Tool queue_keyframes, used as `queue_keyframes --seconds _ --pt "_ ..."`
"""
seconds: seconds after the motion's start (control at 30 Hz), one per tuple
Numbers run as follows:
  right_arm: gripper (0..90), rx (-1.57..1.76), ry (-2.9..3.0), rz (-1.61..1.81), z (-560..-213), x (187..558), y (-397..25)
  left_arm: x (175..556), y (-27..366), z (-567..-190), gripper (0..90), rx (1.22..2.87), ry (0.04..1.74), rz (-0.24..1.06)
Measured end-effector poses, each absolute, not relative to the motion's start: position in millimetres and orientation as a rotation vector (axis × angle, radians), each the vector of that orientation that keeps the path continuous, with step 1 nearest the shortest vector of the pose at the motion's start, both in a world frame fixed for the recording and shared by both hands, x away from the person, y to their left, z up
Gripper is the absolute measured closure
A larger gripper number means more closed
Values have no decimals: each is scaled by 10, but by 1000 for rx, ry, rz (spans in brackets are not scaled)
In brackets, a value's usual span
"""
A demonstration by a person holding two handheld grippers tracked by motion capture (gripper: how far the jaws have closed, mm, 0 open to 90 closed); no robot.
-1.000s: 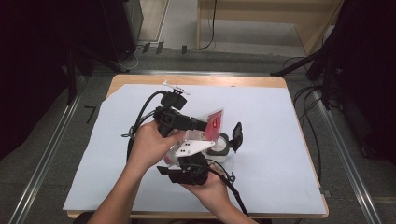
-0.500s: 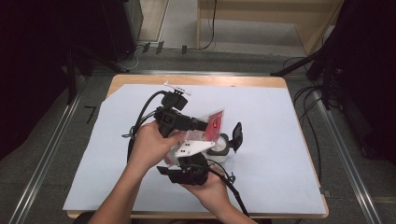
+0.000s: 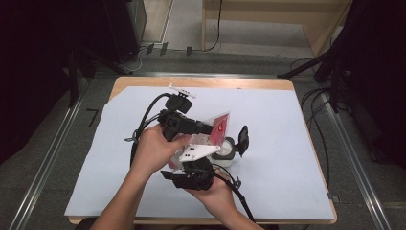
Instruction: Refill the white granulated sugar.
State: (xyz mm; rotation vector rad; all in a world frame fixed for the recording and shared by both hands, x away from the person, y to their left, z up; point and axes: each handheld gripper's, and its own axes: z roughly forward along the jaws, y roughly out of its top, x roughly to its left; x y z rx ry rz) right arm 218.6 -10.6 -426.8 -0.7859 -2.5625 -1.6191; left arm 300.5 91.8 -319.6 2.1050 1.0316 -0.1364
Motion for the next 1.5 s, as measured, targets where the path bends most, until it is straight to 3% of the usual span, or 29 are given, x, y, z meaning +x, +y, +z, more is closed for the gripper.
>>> queue_keyframes --seconds 1.5 --pt "636 -739 -2563 -1638 -4308 2246 -54 2975 979 -3197 747 2085 1051 -83"
